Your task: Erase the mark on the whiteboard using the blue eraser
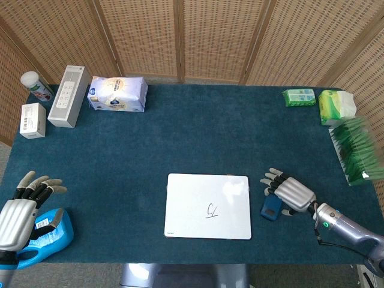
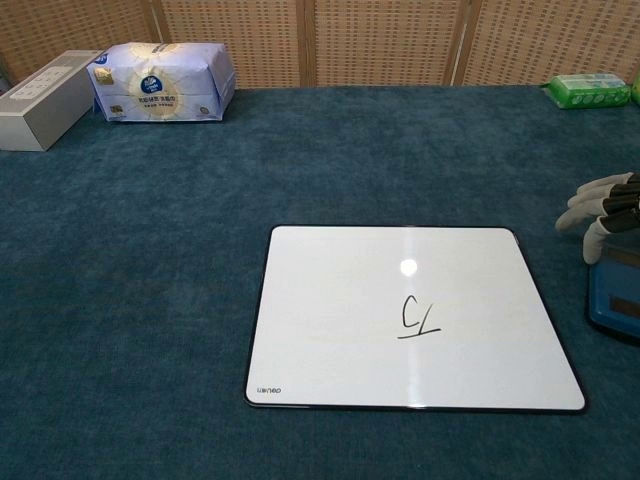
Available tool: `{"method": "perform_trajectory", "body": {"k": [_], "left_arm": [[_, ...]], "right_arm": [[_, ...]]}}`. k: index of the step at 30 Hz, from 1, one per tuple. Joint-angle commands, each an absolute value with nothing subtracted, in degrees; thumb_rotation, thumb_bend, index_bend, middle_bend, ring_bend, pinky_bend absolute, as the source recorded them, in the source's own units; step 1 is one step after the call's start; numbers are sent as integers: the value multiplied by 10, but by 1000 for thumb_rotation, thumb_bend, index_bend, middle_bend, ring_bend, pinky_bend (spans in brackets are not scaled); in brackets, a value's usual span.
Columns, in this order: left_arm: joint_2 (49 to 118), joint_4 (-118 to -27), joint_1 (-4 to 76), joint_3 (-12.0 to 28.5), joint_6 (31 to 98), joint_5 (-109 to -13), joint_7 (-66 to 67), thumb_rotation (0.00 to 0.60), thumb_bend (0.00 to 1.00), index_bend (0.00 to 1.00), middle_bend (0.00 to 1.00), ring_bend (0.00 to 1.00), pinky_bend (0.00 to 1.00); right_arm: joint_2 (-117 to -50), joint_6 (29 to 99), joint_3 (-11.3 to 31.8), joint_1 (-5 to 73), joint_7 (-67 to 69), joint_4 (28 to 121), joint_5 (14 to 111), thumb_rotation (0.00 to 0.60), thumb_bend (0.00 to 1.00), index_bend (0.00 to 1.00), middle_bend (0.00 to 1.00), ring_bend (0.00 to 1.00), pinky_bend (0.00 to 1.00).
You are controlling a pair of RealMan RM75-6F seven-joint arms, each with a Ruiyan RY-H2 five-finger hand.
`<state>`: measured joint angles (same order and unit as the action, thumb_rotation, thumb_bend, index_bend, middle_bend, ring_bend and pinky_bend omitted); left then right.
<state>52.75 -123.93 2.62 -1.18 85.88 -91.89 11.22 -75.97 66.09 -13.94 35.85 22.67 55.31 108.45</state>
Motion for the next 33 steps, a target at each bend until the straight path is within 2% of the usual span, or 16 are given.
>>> {"method": "perform_trajectory", "body": {"k": [1, 19, 22, 33], "left_arm": [[527, -1239, 24, -13, 861, -920, 111, 600, 497, 327, 281, 189, 26], [527, -1238, 17, -15, 867, -925, 111, 600, 497, 326, 280, 189, 26], [528, -1238, 17, -15, 867, -926, 111, 600, 497, 326, 280, 189, 25], [529, -1236, 16, -15, 868, -925, 111, 600, 498, 323, 280, 189, 25]], "right_arm": [[-760, 661, -140, 362, 225, 554, 1086, 600, 0, 325, 150, 0, 0], [-766, 652, -148, 368, 230, 549, 1083, 600, 0, 333, 151, 0, 0], [-766, 652, -150, 368, 231, 548, 1083, 600, 0, 381, 154, 0, 0], [-768, 649, -150, 370, 229, 551, 1079, 600, 0, 672, 211, 30, 0]]}}
